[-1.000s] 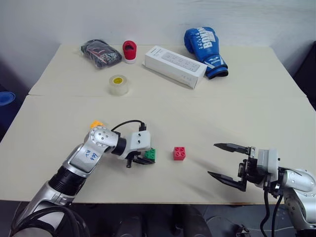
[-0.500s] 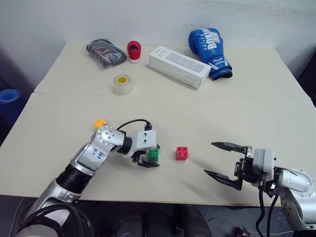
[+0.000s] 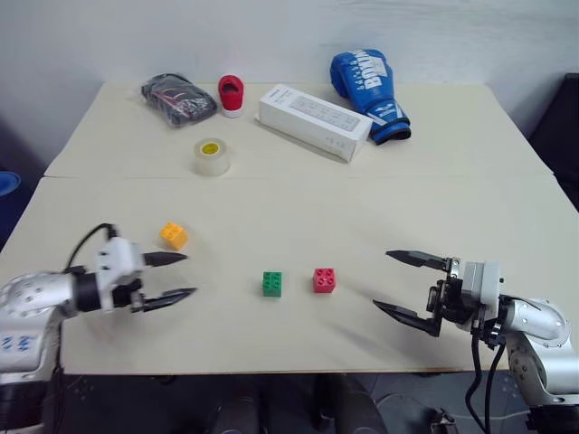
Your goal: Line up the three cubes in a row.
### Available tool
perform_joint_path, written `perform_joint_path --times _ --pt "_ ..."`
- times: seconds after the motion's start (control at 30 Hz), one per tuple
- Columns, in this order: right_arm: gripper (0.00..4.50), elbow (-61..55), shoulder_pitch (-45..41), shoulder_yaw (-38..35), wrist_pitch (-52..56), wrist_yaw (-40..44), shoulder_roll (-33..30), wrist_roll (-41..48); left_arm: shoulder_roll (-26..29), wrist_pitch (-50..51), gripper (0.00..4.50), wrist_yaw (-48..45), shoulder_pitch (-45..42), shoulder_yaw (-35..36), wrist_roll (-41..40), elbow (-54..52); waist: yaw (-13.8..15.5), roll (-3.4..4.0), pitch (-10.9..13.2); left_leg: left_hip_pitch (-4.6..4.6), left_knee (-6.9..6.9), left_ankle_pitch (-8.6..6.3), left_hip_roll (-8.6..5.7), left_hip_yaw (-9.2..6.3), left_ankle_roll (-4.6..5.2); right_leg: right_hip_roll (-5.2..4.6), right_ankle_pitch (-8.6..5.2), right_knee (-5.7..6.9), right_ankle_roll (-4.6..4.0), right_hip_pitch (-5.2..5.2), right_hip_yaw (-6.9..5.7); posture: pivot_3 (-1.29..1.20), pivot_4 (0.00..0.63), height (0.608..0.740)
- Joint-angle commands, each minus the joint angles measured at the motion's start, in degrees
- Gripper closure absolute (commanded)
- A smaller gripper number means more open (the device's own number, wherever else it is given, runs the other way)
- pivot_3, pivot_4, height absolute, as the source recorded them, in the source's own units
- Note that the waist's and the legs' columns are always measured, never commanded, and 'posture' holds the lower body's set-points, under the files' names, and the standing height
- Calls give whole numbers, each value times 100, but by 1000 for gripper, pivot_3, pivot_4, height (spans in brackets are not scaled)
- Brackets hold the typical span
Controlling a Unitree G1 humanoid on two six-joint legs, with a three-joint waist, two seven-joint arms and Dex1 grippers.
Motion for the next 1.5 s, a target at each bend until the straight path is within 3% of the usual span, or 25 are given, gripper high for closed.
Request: perform_joint_path --times 0.03,0.07,0.17,0.27,0.43,0.67,0.97,1.07,1.33,1.4,1.5 --pt "0 -132 -149 76 -35 15 160 170 -289 -344 248 482 815 1139 -238 503 7 -1 1 -2 0 -1 0 0 0 0 0 -1 0 -1 0 0 150 740" --pt "0 -161 -181 97 -26 3 202 181 -324 -367 22 539 1009 1327 -273 630 9 -6 1 -1 0 -4 1 0 0 0 0 -2 0 -1 0 0 150 740" --pt "0 -230 -206 196 40 26 289 204 -476 -200 22 878 1273 1753 -533 817 70 -9 0 -3 1 -18 1 -1 4 -2 0 -5 0 0 -2 0 150 740" --pt "0 -161 -335 257 -28 -53 403 111 -680 111 22 1121 1162 1708 -861 565 167 -8 -1 -2 1 -25 -5 -5 7 -14 1 -7 1 2 0 0 150 740" --pt "0 -323 -250 258 26 -185 416 93 -924 218 22 1791 424 1000 -659 39 187 -10 -2 -3 1 -35 -9 -7 -12 -17 2 -5 2 2 0 0 150 740" --pt "0 -578 -250 391 70 -465 574 86 -913 484 22 2690 -1775 -505 247 603 164 -12 -4 -4 1 -21 -8 1 0 2 5 6 9 2 -2 0 150 740" --pt "0 -845 -111 511 26 -961 825 -86 -652 960 22 2354 -2486 -1315 552 1577 -20 -12 -4 -7 -3 -17 7 30 0 17 6 11 10 -6 -32 0 150 740" --pt "0 -861 -27 470 -54 -1034 829 -164 -658 926 622 2350 -2480 -1366 576 1576 15 -12 -4 -7 6 -18 6 28 0 13 6 12 10 -4 -28 0 150 740" --pt "0 -905 90 454 -151 -1136 797 -217 -238 1183 2994 1919 -2256 -1219 323 982 18 -12 -4 -6 7 -18 6 22 0 8 6 14 10 -4 -29 0 150 740" --pt "0 -940 106 398 -118 -1161 757 -186 -86 1119 2963 1475 -2342 -1275 156 789 18 -12 -4 -8 7 -19 10 22 -2 9 5 15 9 -6 -30 0 150 740" --pt "0 -954 207 287 -73 -1110 655 -99 216 569 2963 26 -2542 -1693 -47 748 36 -11 -4 -8 9 -19 8 22 -2 8 5 14 8 -4 -29 0 150 740"
